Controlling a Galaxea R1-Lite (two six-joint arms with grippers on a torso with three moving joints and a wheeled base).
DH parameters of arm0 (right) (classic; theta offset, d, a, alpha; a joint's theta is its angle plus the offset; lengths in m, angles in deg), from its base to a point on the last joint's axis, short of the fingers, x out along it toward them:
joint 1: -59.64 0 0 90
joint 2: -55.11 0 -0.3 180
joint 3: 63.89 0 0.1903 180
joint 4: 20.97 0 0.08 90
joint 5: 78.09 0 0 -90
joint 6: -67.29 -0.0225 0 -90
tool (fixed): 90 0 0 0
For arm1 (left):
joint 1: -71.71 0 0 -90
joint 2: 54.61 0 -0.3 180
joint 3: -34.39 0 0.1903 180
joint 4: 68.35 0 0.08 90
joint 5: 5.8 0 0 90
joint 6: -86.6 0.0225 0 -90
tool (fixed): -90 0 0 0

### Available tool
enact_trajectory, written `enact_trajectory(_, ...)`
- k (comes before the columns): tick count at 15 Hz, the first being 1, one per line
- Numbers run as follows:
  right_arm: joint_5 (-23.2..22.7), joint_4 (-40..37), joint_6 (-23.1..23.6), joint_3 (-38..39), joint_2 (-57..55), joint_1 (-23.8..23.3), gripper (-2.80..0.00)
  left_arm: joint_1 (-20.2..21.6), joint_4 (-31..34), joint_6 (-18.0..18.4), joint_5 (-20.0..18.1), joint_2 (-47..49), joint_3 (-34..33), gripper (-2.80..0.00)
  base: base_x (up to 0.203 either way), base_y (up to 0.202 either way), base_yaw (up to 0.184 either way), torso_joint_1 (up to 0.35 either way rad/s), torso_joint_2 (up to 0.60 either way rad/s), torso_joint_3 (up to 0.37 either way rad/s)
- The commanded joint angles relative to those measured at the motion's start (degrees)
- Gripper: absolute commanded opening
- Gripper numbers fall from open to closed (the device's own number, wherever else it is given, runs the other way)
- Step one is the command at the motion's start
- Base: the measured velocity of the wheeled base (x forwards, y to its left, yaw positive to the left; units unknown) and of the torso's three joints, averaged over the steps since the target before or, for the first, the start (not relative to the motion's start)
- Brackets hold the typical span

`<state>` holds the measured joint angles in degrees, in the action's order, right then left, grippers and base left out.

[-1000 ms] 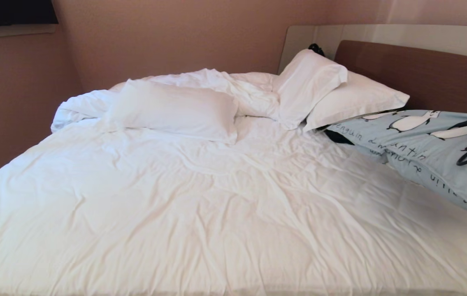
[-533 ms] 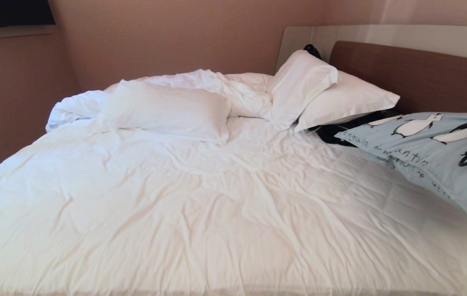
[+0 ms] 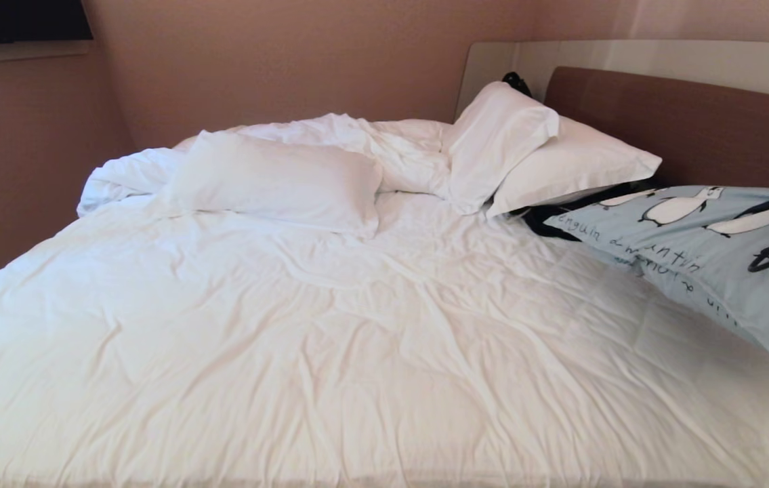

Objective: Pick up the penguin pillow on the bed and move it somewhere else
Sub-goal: Move to the head of the bed, then place the pillow at the bedside

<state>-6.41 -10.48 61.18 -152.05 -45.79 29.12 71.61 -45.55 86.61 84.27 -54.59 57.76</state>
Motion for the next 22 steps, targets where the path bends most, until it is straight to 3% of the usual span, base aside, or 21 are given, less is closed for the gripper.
enact_trajectory(1, 0.0, 0.8, 0.0, -1.8, -2.7, 0.0, -2.8, 0.0, 0.0, 0.0, 0.0, 0.0, 0.0, -2.8, 0.0, 0.0, 0.0, 0.0, 0.0, 0.0)
enact_trajectory(6, 0.0, 6.4, 1.4, -7.7, -10.9, 0.2, -2.8, 0.0, 0.0, 0.0, 0.0, 0.0, 0.0, -2.8, 0.0, 0.0, 0.0, 0.0, 0.0, 0.0)
enact_trajectory(12, 1.1, 6.2, 2.3, -18.9, -23.6, 0.0, -2.8, 0.0, 0.0, 0.0, 0.0, 0.0, 0.0, -2.8, 0.0, 0.0, 0.0, 0.0, 0.0, 0.0)
enact_trajectory(15, 5.2, 2.2, 2.3, -23.6, -27.0, 0.1, -2.8, 0.0, 0.0, 0.0, 0.0, 0.0, 0.0, -2.8, 0.0, 0.0, 0.0, 0.0, 0.0, 0.0)
enact_trajectory(22, 5.4, -2.0, 2.0, -27.0, -29.9, 0.1, -2.8, 0.0, 0.0, 0.0, 0.0, 0.0, 0.0, -2.8, 0.0, 0.0, 0.0, 0.0, 0.0, 0.0)
